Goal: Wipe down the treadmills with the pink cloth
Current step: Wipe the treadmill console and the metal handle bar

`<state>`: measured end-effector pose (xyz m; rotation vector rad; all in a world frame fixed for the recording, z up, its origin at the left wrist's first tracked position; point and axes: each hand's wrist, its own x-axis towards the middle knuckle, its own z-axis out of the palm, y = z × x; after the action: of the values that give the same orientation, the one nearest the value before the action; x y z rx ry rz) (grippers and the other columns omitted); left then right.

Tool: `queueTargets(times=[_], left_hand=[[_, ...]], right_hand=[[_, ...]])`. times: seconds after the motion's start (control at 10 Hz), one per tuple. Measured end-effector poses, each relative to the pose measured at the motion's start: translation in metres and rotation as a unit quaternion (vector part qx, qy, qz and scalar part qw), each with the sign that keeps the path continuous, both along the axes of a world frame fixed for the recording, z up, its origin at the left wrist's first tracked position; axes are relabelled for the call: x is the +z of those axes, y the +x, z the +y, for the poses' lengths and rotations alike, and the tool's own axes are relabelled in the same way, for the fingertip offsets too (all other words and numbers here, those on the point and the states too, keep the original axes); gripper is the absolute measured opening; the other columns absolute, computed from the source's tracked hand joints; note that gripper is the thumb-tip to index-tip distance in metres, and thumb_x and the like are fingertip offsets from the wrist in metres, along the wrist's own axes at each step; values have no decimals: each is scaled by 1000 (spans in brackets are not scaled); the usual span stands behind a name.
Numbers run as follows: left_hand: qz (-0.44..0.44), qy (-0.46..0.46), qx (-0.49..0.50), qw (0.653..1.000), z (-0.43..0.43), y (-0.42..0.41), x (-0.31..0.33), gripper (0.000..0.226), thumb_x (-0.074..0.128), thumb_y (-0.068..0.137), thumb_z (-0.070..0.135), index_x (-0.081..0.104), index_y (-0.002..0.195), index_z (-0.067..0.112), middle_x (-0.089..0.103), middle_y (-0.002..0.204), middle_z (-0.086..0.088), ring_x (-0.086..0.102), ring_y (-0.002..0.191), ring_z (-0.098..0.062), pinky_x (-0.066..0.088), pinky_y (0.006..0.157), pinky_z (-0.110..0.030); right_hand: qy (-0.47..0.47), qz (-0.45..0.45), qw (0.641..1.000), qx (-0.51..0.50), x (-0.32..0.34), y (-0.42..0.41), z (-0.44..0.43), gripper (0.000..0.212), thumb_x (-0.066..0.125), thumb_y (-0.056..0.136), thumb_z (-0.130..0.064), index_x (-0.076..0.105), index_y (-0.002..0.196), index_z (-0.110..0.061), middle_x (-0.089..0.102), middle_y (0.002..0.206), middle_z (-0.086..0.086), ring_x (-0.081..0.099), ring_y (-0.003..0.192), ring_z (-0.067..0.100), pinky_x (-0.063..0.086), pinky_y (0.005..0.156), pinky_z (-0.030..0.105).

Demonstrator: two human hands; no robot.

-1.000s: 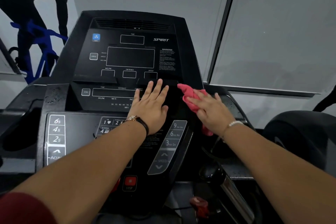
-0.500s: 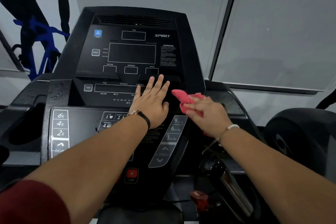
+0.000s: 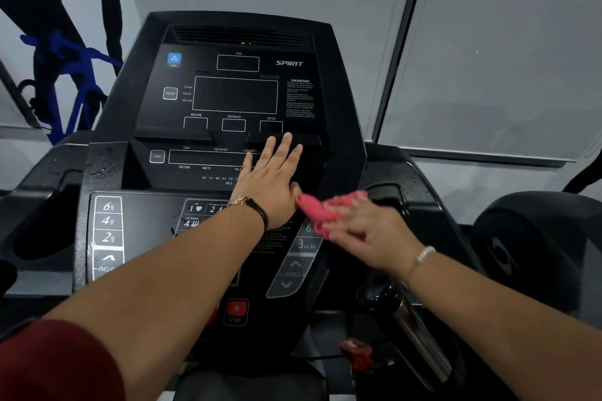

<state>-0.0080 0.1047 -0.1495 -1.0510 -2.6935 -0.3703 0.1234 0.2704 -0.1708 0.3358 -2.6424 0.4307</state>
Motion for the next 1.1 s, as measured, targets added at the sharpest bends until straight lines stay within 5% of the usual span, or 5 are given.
queueTargets(times=[0.3, 0.5, 0.7, 0.9, 1.1], left_hand=[[21, 14, 19, 1000, 0, 4, 1, 66, 33, 91, 27, 2, 149, 29, -13, 158, 5, -16, 144, -18, -9, 115, -45], [94, -4, 63, 994, 1, 28, 4, 63, 33, 91, 17, 10, 149, 27, 4, 158, 1, -9, 145, -24, -15, 112, -44], [-87, -74, 10, 993, -29, 34, 13, 45, 32, 99, 22, 29, 144, 27, 33, 150, 6, 15, 144, -14, 1, 116, -45], [-143, -75, -8, 987, -48, 43, 10, 53, 30, 101, 30, 10, 150, 24, 6, 158, 8, -2, 145, -14, -4, 115, -43], [-145, -72, 13, 987, -42, 61, 4, 56, 30, 101, 29, 6, 150, 22, -3, 158, 5, -7, 145, -19, -2, 116, -43]], right_hand=[[-138, 36, 986, -91, 11, -16, 8, 19, 63, 85, -30, 72, 102, -27, 63, 121, -6, 49, 122, 6, 27, 114, 30], [-42, 68, 994, -71, -7, 11, 0, 33, 49, 85, -41, 72, 102, -25, 67, 115, -2, 49, 113, 4, 40, 101, 33], [-164, -1, 982, -91, 13, 1, -1, 21, 67, 84, -24, 71, 104, -29, 57, 116, -20, 41, 124, -3, 21, 112, 17], [-43, -126, 991, -6, 22, 17, 0, 28, 70, 81, -21, 69, 109, -25, 57, 126, -12, 36, 125, -2, 18, 116, 25], [-150, -77, 982, -79, 24, 10, -10, 22, 67, 84, -21, 71, 104, -29, 60, 124, -13, 43, 126, 0, 21, 116, 26]])
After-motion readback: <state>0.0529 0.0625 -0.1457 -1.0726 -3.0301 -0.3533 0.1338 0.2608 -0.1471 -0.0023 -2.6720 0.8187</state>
